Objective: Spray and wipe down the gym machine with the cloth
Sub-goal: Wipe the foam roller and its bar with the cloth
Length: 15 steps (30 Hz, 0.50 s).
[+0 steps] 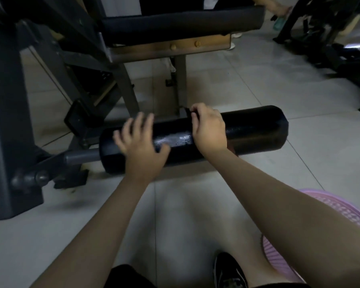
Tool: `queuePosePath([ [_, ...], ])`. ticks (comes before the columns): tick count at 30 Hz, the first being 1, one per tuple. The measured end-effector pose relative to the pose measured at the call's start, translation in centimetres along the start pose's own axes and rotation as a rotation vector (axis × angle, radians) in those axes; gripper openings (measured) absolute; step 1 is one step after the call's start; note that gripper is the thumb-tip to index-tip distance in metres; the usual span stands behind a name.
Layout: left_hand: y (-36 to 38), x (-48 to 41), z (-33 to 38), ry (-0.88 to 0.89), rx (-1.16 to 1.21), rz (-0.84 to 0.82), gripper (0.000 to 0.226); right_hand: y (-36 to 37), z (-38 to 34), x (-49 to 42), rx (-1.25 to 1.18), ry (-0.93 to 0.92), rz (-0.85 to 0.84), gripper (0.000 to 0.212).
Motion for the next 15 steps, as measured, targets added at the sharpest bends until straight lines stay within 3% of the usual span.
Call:
queuePosePath([
  [3,-2.9,1.8,-5.4,-0.296,0.006,0.129,0.098,1.2,-1.4,0.0,0.030,0.010,-0.022,0.015],
  [6,-3.0,3.2,-7.8,-0.567,0.215,0.098,0.120,2.8,-4.2,0.1,0.037,-0.026,-0.078,0.021],
  [9,-2.2,3.7,-8.1,-0.631,0.416,0.084,0.123,4.3,-7.6,0.5,0.033,-0.029,-0.116,0.026],
  [15,-2.6,5.0,-9.6,-0.667,0.559,-0.048,0.115,6.6,-11.4,0.7,0.002,-0.053,-0.170,0.023],
])
Point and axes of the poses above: each hand's wrist, its own x-axis away from the middle knuckle, its own y-axis out of the palm, z = x × y, the point moved 5 cm from there along -x, towards the middle knuckle, and after that the axes turned 7 degrees about x, right-handed, at the moved point
